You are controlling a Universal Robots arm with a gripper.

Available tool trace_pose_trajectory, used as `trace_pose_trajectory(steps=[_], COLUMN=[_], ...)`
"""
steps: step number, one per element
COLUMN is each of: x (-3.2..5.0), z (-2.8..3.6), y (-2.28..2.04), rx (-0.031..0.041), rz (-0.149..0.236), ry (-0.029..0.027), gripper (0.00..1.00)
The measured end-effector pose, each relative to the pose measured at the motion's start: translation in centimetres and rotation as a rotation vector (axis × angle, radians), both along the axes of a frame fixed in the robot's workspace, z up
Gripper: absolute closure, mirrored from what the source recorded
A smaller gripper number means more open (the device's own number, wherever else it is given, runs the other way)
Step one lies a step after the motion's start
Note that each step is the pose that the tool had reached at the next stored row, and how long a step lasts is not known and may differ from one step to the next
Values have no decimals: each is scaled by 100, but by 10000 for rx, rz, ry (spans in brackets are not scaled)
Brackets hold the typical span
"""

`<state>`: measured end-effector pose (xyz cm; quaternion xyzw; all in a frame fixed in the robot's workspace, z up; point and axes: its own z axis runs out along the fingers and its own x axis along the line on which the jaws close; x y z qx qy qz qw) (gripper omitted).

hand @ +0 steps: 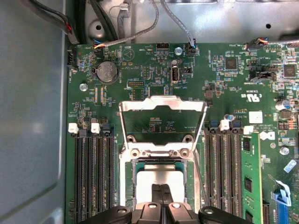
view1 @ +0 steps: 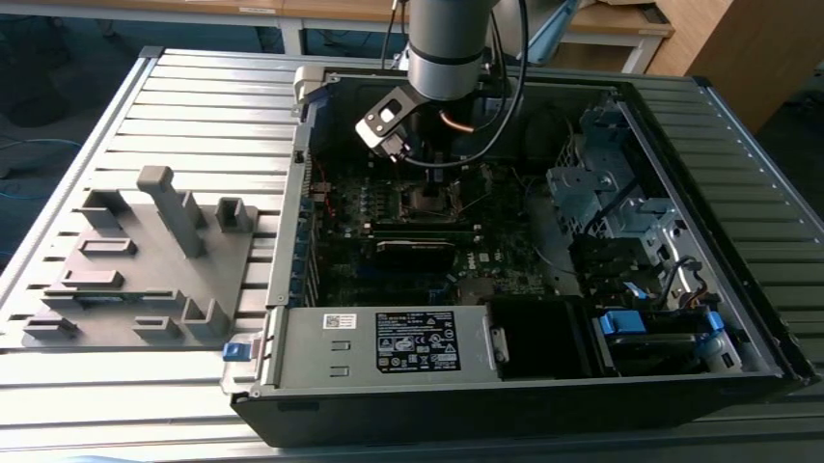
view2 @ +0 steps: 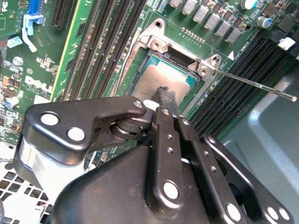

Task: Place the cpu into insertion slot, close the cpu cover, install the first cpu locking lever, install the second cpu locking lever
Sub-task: 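Place the cpu into insertion slot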

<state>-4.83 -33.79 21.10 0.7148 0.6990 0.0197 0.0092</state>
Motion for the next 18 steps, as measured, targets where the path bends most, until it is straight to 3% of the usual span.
trace_pose_trajectory(steps=[18], x=[-4], z=[-73], y=[0], rx=[-1], rz=[0], ry=[0], gripper=[89])
